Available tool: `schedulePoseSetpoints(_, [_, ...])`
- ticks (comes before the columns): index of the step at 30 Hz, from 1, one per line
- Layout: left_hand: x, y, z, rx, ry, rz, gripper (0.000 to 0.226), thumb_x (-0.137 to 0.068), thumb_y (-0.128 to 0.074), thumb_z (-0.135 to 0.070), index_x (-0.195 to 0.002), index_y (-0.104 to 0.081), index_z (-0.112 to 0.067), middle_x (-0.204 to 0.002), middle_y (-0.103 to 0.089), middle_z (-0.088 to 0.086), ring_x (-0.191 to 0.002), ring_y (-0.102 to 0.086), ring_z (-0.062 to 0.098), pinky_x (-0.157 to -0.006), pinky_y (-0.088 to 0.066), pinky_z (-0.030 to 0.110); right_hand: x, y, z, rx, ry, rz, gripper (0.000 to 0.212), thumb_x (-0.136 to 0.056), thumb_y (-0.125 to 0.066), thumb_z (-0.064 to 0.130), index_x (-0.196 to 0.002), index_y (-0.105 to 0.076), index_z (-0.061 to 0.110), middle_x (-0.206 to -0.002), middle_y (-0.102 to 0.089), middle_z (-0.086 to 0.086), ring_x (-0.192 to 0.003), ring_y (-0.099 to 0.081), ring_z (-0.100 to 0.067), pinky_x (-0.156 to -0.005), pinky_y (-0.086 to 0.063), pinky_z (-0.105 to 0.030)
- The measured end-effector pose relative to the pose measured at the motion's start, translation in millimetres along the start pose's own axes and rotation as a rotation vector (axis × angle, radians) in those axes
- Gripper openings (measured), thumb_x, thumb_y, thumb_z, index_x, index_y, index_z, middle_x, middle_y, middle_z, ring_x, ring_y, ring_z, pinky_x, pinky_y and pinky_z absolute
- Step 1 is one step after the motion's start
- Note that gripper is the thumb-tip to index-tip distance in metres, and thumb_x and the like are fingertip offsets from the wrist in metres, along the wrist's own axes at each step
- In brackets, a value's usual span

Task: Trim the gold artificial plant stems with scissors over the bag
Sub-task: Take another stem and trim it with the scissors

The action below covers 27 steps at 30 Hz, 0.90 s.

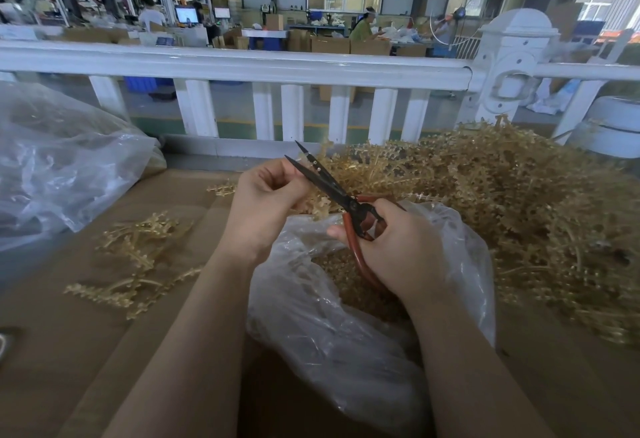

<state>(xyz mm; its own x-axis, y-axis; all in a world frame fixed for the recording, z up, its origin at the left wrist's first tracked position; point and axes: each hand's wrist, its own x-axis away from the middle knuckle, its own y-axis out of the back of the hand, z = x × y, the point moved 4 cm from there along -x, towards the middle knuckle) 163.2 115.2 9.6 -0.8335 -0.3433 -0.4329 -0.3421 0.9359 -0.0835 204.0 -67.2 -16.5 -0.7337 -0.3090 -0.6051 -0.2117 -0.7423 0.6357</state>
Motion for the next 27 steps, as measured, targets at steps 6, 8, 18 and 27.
schedulePoseSetpoints(6, [0.5,-6.1,3.5,0.069,0.003,0.068,0.022,-0.088,-0.056,0.012,-0.082,-0.069,-0.005,-0.063,-0.065,0.001,-0.056,-0.055,0.009,-0.057,-0.046,0.017,-0.3,1.1,1.9,-0.044,-0.032,0.01,0.054,-0.07,-0.054,0.083,-0.089,-0.064,0.034,-0.071,-0.058,0.021,-0.069,-0.054,0.002,-0.058,-0.04,-0.014])
schedulePoseSetpoints(8, [0.4,-7.5,5.5,0.074,0.011,0.084,0.016,-0.089,-0.058,0.007,-0.084,-0.068,-0.004,-0.067,-0.065,0.001,-0.059,-0.055,0.01,-0.06,-0.046,0.018,0.1,1.4,1.5,-0.057,-0.047,0.013,0.053,-0.069,-0.056,0.082,-0.088,-0.063,0.033,-0.07,-0.056,0.021,-0.07,-0.053,0.006,-0.057,-0.038,-0.012])
schedulePoseSetpoints(18, [1.2,-8.7,7.3,0.1,0.05,0.135,0.015,-0.092,-0.058,0.004,-0.085,-0.066,-0.007,-0.071,-0.064,0.003,-0.062,-0.052,0.012,-0.061,-0.039,0.023,0.4,-0.9,0.7,-0.088,-0.058,-0.04,0.063,-0.067,-0.05,0.086,-0.089,-0.069,0.029,-0.069,-0.063,0.016,-0.068,-0.059,0.0,-0.059,-0.052,-0.025])
schedulePoseSetpoints(27, [2.0,-6.5,5.3,0.081,0.04,0.157,0.012,-0.088,-0.056,-0.012,-0.095,-0.064,-0.006,-0.075,-0.069,0.003,-0.066,-0.061,0.016,-0.065,-0.046,0.023,0.8,-1.4,-0.7,-0.052,-0.04,-0.036,0.058,-0.066,-0.042,0.09,-0.082,-0.058,0.037,-0.071,-0.062,0.019,-0.07,-0.06,0.0,-0.058,-0.048,-0.019])
